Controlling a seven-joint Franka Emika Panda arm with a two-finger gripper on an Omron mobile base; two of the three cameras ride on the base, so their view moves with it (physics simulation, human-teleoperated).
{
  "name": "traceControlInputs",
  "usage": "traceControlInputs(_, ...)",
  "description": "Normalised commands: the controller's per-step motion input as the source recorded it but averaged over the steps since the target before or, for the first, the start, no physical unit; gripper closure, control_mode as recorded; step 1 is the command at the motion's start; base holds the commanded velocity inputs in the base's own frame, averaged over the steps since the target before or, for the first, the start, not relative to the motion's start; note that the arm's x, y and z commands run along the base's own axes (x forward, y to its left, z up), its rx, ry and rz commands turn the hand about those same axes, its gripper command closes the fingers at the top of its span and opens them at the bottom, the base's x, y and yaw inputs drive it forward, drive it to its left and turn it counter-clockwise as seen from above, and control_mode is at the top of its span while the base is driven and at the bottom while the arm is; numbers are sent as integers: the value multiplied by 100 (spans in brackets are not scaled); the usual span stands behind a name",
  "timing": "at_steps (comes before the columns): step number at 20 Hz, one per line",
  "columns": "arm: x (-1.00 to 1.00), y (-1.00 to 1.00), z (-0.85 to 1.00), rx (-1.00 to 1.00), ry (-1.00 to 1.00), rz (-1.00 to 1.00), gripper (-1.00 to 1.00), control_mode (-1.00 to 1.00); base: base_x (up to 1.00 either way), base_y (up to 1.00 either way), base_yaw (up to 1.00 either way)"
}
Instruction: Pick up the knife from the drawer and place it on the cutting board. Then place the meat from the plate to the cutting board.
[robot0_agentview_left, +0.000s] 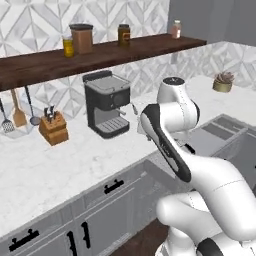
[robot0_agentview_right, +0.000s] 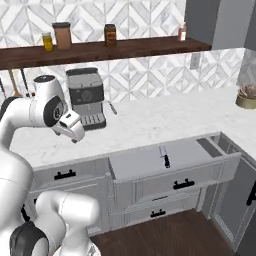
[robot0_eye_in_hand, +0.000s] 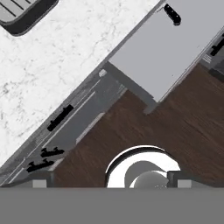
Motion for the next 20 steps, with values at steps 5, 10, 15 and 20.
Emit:
traceControlInputs(5, 0, 0, 0, 0, 0, 0, -100, 100, -3, 4, -100)
traceControlInputs(10, 0, 0, 0, 0, 0, 0, -100, 100, -18, 25, -95)
traceControlInputs(15, 0, 0, 0, 0, 0, 0, -100, 100, -18, 26, -87)
traceControlInputs(20, 0, 0, 0, 0, 0, 0, -100, 100, -18, 66, -62)
